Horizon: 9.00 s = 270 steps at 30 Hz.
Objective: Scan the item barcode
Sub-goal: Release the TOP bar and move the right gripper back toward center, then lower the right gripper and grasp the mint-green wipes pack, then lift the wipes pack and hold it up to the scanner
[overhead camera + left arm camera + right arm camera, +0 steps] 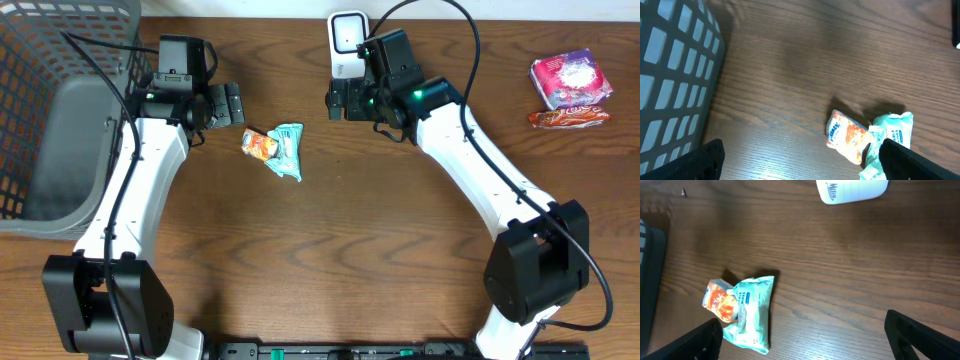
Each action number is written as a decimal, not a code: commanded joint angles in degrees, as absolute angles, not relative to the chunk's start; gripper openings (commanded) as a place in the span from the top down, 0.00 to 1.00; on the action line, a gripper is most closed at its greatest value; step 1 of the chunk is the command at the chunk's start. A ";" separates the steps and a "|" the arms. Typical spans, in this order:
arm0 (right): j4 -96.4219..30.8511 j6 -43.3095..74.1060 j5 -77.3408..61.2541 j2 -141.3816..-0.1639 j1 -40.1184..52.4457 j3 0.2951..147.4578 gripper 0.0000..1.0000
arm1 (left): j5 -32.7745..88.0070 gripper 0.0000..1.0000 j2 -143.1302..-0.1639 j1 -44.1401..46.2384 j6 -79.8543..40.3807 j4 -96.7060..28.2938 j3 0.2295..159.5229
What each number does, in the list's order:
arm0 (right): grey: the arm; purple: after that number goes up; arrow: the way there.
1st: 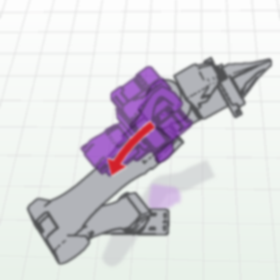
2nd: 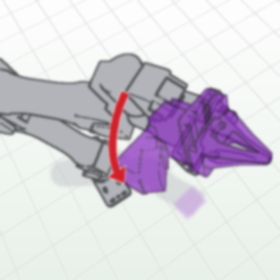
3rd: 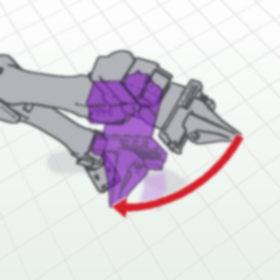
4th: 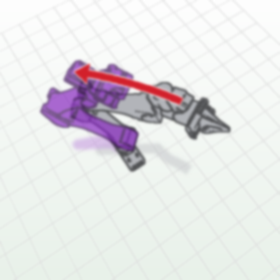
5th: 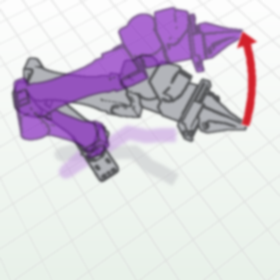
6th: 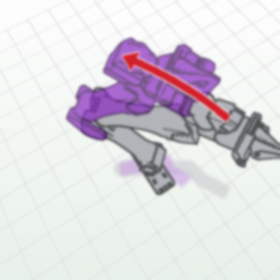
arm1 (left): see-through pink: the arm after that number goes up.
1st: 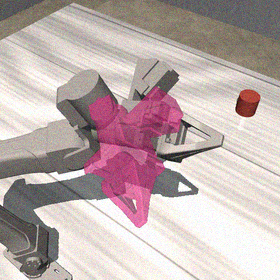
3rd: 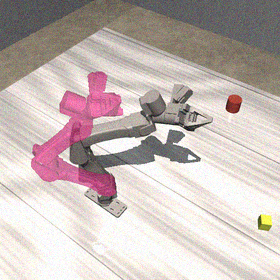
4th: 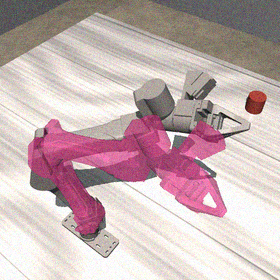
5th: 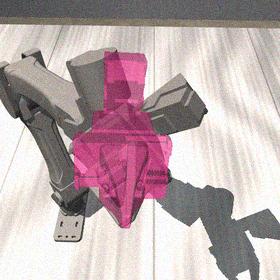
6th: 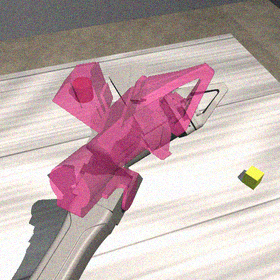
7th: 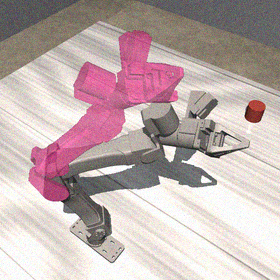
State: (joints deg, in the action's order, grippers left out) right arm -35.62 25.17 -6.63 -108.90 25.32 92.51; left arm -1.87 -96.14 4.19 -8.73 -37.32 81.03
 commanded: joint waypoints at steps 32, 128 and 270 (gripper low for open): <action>-24.88 24.80 -6.72 -108.88 30.72 82.63 0.01 | -2.39 0.02 -96.62 3.92 -8.21 -37.47 80.86; -16.97 44.25 -82.15 -120.27 13.17 80.86 0.98 | -2.39 0.02 -96.62 3.92 -8.21 -37.47 80.86; 21.23 12.93 15.09 -130.76 23.68 97.01 0.99 | -2.42 0.02 -96.62 3.92 -8.21 -37.47 80.86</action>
